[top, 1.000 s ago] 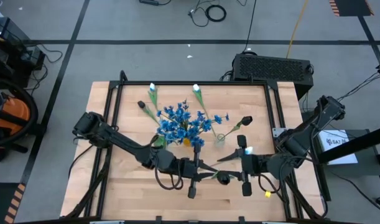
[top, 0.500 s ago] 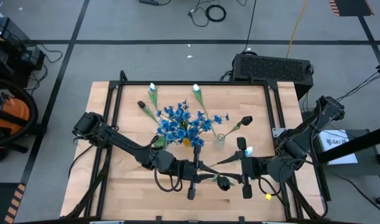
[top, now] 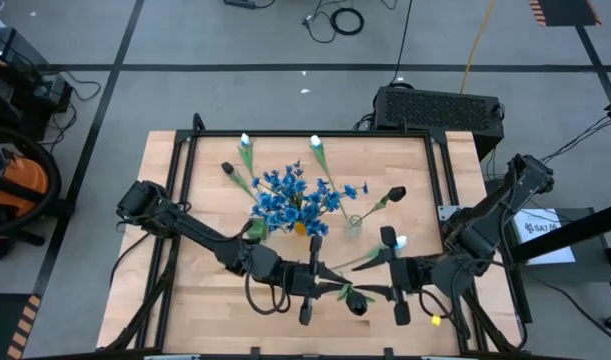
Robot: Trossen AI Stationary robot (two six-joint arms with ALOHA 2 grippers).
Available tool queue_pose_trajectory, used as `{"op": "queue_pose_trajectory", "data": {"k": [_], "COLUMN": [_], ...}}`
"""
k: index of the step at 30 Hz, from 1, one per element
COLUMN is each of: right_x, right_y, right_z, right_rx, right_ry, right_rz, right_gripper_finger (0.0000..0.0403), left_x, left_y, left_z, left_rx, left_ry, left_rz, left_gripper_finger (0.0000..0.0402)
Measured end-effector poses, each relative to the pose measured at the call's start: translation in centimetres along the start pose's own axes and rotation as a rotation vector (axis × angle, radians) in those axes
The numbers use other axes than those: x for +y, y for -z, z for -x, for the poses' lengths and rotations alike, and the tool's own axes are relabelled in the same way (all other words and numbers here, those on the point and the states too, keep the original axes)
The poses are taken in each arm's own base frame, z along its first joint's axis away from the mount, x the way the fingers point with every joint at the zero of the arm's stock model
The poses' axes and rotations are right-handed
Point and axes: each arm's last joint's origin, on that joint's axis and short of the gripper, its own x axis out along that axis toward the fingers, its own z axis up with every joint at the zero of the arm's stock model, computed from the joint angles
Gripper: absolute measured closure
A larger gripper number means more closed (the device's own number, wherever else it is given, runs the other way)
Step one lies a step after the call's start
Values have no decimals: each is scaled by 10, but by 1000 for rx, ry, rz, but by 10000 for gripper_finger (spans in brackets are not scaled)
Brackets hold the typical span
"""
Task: Sort flowers into vase by color
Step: Put the bottom black flower into the transparent vase
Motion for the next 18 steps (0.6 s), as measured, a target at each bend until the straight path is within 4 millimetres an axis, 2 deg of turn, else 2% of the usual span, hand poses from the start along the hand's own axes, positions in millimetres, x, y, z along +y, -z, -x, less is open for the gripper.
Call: {"op": "queue_pose_trajectory", "data": {"k": [9,18], "right_x": [1,-2], "right_y": [-4,-2], "right_z": [-1,-21], "right_rx": [-32,-51], "right_ry": [-23,22], "right_rz": [-18,4], "right_gripper_finger": [257,257], "left_x": [1,4], "left_y": [-1,-3], "left_z": [0,0], "left_rx": [16,-13], "left_ry": [-60,-78], "left_rz": [-21,-26], "left_gripper_finger": [382,382]}}
